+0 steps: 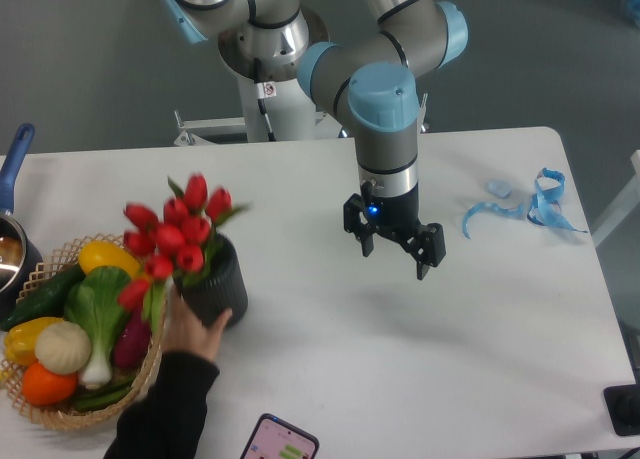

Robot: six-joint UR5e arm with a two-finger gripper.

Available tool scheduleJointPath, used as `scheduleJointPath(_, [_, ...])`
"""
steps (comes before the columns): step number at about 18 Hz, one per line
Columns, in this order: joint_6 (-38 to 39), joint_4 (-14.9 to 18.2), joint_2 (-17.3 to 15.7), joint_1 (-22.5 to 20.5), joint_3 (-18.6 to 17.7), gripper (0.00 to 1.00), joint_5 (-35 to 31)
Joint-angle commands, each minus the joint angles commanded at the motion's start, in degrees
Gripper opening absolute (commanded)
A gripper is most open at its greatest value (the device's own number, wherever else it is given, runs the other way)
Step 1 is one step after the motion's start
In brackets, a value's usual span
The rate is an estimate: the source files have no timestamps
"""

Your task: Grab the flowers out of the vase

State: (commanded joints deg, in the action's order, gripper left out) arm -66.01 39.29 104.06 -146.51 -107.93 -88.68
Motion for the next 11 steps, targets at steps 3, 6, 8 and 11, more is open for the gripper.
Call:
scheduleJointPath(3, [0.09, -0.17, -0.26, 0.00, -0.79, 1.00, 0.00])
scheduleJointPath(6, [0.09, -0.53, -1.31, -0.09, -2.80, 1.00, 0.61])
scheduleJointPath(8, [0.35, -0.53, -2.89, -0.09, -4.30, 1.00, 3.32])
scheduleJointPath(11, [1.76, -0.35, -6.67, -0.44, -6.15, 1.00, 9.30])
